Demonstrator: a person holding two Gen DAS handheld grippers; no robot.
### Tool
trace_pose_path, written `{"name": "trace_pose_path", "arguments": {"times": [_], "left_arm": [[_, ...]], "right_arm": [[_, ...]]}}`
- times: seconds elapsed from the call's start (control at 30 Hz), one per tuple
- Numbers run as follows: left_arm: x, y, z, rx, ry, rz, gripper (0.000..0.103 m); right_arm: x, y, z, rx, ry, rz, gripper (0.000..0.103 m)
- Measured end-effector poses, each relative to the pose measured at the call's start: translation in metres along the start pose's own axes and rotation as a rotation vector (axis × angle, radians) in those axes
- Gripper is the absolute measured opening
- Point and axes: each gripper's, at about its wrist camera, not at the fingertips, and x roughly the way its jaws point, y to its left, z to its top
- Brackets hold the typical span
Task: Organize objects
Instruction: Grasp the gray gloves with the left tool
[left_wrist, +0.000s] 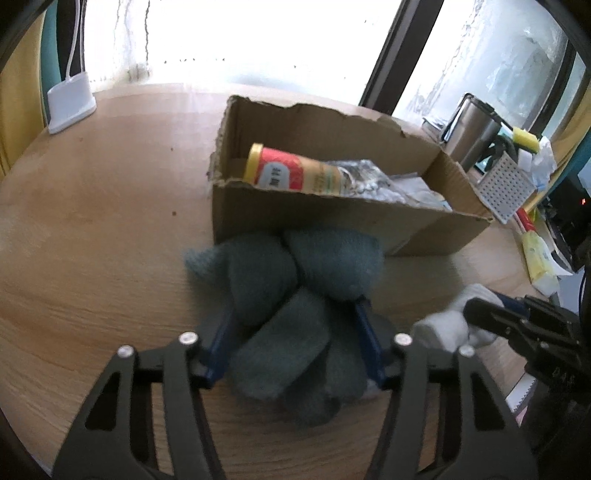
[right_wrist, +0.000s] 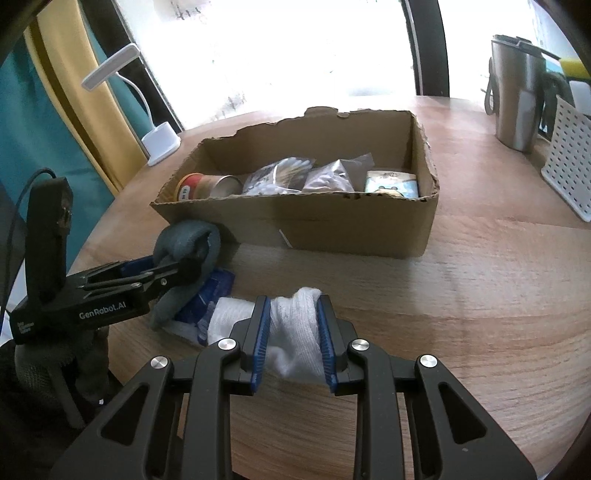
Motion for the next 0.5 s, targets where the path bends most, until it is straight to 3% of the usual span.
{"name": "trace_pose_path", "arguments": {"times": [0.5], "left_arm": [[-0.038,-0.009,-0.002,0.019,-0.076,-0.027,0.052]], "right_arm": [[-0.015,0.018,0.0,-0.037,-0.032,-0.004,0.026]]}}
